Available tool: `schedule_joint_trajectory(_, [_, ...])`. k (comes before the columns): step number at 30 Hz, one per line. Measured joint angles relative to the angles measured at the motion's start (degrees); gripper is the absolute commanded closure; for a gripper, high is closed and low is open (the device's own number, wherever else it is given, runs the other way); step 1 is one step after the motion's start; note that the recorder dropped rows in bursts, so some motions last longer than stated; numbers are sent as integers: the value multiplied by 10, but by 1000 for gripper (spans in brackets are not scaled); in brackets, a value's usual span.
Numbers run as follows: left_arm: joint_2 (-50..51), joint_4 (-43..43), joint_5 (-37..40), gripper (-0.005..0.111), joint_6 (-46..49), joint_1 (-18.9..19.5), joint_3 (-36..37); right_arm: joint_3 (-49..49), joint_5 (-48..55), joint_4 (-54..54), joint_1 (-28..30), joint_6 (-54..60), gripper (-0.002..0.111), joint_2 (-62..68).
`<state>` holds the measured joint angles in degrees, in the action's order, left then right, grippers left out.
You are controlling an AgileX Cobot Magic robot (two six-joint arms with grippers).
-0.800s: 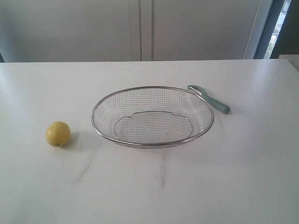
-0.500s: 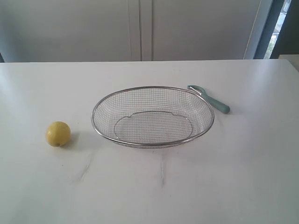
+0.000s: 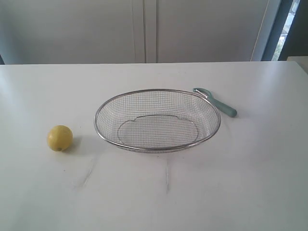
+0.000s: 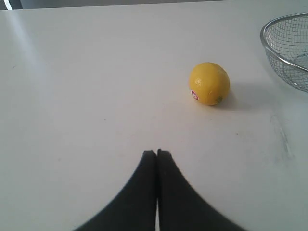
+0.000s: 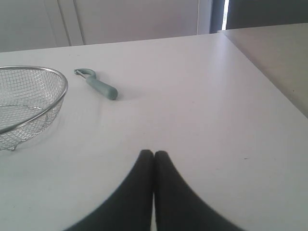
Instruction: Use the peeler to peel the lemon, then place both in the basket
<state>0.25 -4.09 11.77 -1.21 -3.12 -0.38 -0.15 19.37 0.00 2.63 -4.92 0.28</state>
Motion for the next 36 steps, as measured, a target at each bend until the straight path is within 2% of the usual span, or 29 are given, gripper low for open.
schedule_joint_trajectory(7, [0,0,0,107,0,0,0,1,-6,0,0,0,108,0])
schedule_joint_trajectory(13, [0,0,0,107,0,0,0,1,-144,0,0,0,108,0])
schedule_joint_trajectory(24, [0,0,0,107,0,0,0,1,-186,0,0,0,108,0])
schedule_joint_trajectory(36, [0,0,0,107,0,0,0,1,-386,0,0,-71,108,0])
